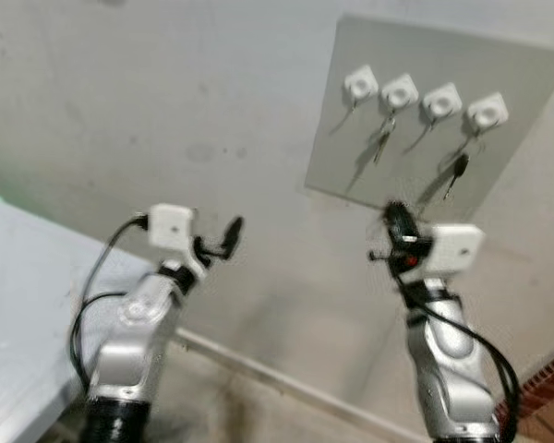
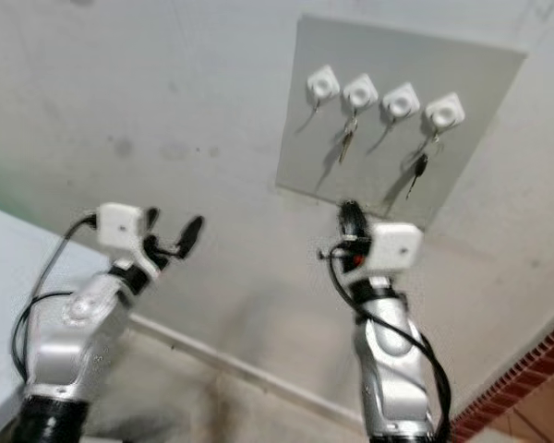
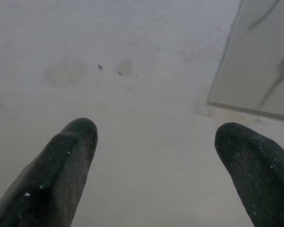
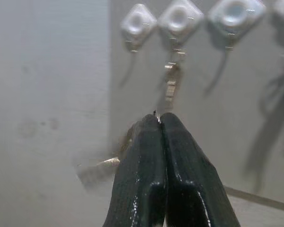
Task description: Hang keys on a hook
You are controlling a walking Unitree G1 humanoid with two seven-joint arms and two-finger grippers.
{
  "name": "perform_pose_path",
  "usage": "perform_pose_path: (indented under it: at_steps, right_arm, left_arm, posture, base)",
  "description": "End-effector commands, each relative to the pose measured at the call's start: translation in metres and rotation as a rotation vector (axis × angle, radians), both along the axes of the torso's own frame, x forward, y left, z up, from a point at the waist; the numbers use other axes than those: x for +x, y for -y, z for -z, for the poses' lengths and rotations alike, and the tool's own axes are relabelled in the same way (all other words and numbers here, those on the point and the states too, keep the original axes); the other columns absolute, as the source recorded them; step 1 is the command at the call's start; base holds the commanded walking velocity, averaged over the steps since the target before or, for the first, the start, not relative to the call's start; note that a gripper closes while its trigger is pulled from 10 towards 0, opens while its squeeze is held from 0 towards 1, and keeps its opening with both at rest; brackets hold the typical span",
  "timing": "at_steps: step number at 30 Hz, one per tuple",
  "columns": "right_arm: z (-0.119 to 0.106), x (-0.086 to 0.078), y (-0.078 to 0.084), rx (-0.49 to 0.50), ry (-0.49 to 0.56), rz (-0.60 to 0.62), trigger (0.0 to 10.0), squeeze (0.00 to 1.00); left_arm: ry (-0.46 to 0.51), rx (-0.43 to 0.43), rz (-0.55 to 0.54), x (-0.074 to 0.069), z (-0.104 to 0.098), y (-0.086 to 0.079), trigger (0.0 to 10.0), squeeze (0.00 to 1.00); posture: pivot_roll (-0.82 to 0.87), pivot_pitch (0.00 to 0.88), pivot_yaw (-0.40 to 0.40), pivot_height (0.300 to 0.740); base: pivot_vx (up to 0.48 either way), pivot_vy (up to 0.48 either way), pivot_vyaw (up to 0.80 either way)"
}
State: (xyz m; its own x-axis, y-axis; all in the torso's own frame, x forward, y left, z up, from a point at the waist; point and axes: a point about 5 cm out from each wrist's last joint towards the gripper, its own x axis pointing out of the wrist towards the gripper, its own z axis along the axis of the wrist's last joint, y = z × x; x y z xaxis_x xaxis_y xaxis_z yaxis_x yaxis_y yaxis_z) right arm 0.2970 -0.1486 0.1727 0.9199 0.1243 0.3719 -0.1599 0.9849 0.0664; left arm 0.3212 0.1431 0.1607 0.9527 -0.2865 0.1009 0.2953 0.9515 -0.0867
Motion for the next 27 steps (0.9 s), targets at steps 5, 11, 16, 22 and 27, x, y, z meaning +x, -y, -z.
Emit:
perform_pose_path:
  at_steps: [5, 11, 16, 22, 27]
  right_arm:
    - [-0.003, -0.001, 0.01, 0.001, 0.012, 0.031, 10.0, 0.0]
    - [-0.003, -0.001, 0.009, 0.003, 0.013, 0.032, 10.0, 0.0]
    - [-0.003, -0.001, 0.009, 0.003, 0.013, 0.031, 10.0, 0.0]
    - [-0.003, 0.0, 0.008, 0.004, 0.013, 0.019, 10.0, 0.0]
    - [-0.006, 0.003, 0.003, -0.004, 0.019, -0.011, 10.0, 0.0]
  left_arm:
    - [0.007, 0.0, 0.043, 0.001, -0.003, 0.013, 10.0, 0.0]
    - [0.008, -0.002, 0.046, 0.001, -0.003, 0.013, 10.0, 0.0]
    - [0.01, -0.011, 0.049, 0.0, -0.004, 0.015, 10.0, 0.0]
    - [0.029, -0.014, 0.086, -0.001, -0.01, 0.021, 10.0, 0.0]
    - [0.063, -0.008, 0.15, -0.002, -0.02, 0.033, 10.0, 0.0]
  posture:
    - [0.03, 0.0, -0.043, 0.74]
    - [0.03, 0.0, -0.043, 0.74]
    - [0.03, 0.0, -0.042, 0.74]
    - [0.04, 0.0, -0.044, 0.74]
    - [0.04, 0.0, -0.047, 0.74]
  base:
    - [0.299, 0.0, 0.0]
    - [0.298, 0.0, 0.0]
    - [0.059, 0.0, 0.0]
    - [0.0, 0.0, 0.0]
    - [0.0, 0.0, 0.0]
